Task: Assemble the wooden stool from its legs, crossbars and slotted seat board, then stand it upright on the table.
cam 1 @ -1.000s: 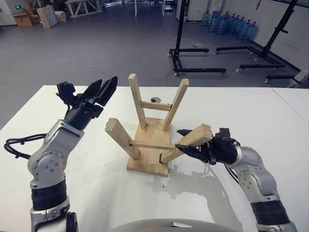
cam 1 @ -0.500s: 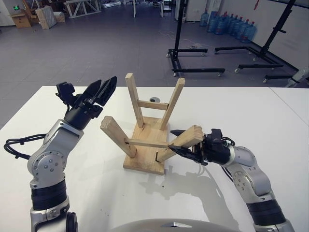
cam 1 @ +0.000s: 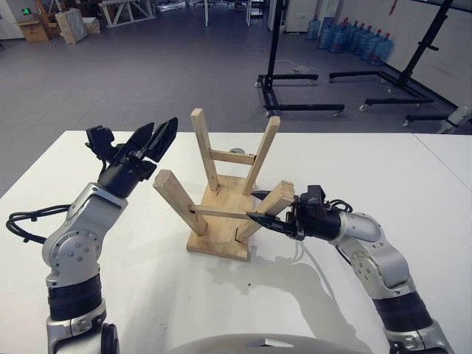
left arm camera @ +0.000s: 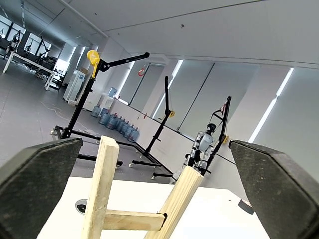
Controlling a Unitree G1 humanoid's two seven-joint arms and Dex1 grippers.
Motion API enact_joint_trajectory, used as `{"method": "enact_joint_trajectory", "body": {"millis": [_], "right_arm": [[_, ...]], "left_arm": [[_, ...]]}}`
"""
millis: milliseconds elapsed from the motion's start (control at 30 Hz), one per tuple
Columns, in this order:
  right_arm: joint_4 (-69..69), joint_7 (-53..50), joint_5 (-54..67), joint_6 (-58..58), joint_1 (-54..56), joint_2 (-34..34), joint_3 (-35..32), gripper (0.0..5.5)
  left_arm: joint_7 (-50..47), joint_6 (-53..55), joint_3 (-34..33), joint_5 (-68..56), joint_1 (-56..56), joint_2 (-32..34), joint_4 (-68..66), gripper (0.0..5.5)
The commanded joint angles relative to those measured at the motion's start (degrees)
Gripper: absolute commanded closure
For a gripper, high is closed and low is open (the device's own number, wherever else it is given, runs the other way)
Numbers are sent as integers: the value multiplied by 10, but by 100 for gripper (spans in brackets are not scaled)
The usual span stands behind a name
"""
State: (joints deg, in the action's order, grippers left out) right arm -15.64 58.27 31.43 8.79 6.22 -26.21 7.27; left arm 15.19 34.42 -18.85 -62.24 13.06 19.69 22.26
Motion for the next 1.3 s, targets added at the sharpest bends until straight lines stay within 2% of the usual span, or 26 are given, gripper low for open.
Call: {"method": "enact_joint_trajectory", "body": {"millis": [33,300,433,567,667,767,900,1100,1300], "right_arm": [[-9,-17,-19,21,6,-6,7,345],[-16,-50,-32,36,15,9,20,345],[-15,-79,-50,43,23,22,34,345],[-11,-106,-69,50,36,34,46,345],[-14,-129,-86,63,50,43,56,345],[-13,-159,-111,87,74,56,74,345],[-11,-189,-139,113,96,73,98,345],[-3,-217,-154,151,134,100,113,345],[4,-226,-163,170,145,109,114,345]], "left_arm": [[2,-3,2,6,0,2,2,10],[-14,-8,-7,32,27,20,6,10],[-65,-6,-31,45,101,55,13,10],[-109,19,-27,70,160,104,34,10],[-107,46,39,164,162,169,72,10],[-93,45,151,300,152,226,104,10],[-82,31,218,398,150,226,96,10],[-46,-56,341,591,123,240,43,10],[0,-102,364,674,103,233,45,10]]}}
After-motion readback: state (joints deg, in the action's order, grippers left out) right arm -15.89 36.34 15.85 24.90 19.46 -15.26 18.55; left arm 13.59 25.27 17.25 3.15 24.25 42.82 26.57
